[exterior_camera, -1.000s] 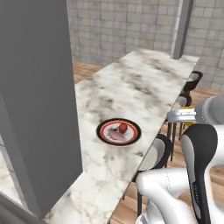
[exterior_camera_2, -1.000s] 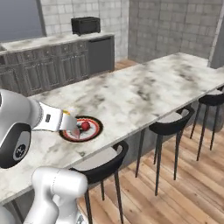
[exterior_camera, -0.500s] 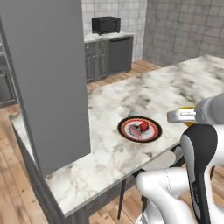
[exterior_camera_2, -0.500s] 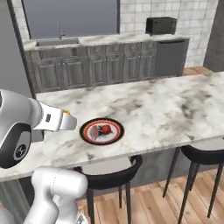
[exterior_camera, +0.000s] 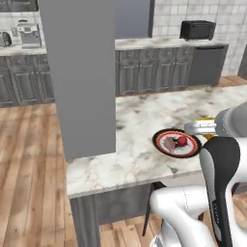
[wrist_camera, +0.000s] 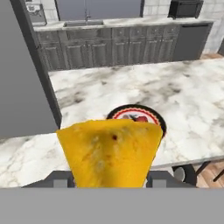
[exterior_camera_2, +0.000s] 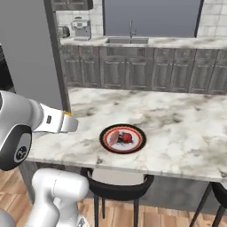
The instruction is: Take the cheese, steak, and bell pepper from the fridge and place them on the plate on the dining counter to create an appetizer plate.
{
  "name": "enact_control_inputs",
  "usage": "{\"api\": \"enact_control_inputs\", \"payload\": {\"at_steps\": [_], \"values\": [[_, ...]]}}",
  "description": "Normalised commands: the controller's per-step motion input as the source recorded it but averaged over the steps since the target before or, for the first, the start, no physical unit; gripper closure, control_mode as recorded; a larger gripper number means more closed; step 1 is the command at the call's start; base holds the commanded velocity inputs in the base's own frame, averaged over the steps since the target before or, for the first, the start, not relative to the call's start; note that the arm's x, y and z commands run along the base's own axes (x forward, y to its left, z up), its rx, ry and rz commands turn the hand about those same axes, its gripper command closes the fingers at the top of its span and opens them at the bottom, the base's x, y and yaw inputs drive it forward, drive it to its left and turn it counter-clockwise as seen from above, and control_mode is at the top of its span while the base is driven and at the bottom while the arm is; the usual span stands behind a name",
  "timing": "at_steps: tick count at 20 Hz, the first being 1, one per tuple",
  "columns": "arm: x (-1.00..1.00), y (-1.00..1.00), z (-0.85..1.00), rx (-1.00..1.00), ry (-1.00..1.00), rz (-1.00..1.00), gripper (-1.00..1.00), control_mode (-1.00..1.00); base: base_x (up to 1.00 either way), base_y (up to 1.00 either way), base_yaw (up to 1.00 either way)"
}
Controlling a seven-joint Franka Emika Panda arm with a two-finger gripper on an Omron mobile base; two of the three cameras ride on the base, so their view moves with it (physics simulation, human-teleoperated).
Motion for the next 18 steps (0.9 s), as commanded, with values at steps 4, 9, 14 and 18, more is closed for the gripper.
{"api": "enact_control_inputs", "payload": {"at_steps": [4, 9, 14, 18], "values": [[0.00, 0.00, 0.00, 0.00, 0.00, 0.00, 1.00, 1.00, 0.09, -0.76, 0.53], [0.00, 0.00, 0.00, 0.00, 0.00, 0.00, 1.00, 1.00, 0.12, -0.66, 0.45], [0.00, 0.00, 0.00, 0.00, 0.00, 0.00, 1.00, 1.00, 0.19, -0.42, 0.38], [0.00, 0.00, 0.00, 0.00, 0.00, 0.00, 1.00, 1.00, 0.17, -0.30, 0.35]]}}
